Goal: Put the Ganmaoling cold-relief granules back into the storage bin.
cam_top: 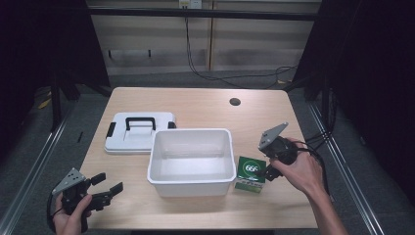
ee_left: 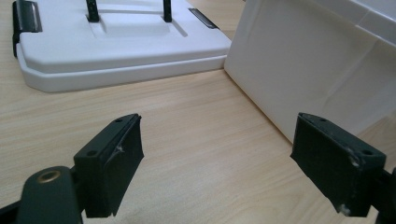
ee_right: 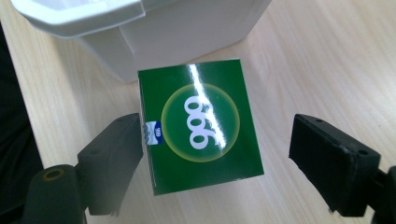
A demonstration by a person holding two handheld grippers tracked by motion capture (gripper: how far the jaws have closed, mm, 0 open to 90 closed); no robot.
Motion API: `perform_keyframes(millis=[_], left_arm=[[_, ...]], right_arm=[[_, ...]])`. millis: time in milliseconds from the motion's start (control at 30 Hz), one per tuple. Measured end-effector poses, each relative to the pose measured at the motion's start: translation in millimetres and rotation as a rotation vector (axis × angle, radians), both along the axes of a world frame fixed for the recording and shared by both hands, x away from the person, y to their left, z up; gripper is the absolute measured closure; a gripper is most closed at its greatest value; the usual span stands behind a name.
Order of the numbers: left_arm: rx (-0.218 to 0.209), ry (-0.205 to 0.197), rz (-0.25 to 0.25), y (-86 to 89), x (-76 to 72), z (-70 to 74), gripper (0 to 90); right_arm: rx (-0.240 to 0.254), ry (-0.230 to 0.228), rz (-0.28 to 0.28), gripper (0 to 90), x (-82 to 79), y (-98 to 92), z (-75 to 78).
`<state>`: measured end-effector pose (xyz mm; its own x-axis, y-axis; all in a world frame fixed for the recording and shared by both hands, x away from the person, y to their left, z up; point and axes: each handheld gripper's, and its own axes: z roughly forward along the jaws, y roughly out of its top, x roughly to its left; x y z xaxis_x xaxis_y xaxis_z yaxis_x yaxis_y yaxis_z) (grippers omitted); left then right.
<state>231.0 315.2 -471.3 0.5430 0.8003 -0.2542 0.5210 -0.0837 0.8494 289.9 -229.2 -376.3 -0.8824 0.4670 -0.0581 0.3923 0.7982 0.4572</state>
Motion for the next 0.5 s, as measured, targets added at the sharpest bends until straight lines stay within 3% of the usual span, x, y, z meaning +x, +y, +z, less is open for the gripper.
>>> perform_keyframes(millis=[167, 267, 333, 500], left_arm=[[0.001, 0.001, -0.003, -0.4, 0.5, -0.2, 16.1], [0.002, 0.001, -0.003, -0.7, 0.6, -0.4, 16.1], [0.000, 0.001, -0.002, -0.6, 0.5, -0.2, 16.1], [0.004, -0.001, -0.002, 0.0, 0.6, -0.1, 16.1]], right_arm=[[-0.042, 0.010, 0.011, 14.5, 5.4, 8.1, 2.0], [-0.078, 0.051, 0.033, 14.0, 8.4, 11.5, 2.6], [-0.119, 0.051, 0.036, 13.3, 9.8, 12.9, 4.3], [-0.126, 0.054, 0.068, 12.9, 13.8, 15.5, 5.6]])
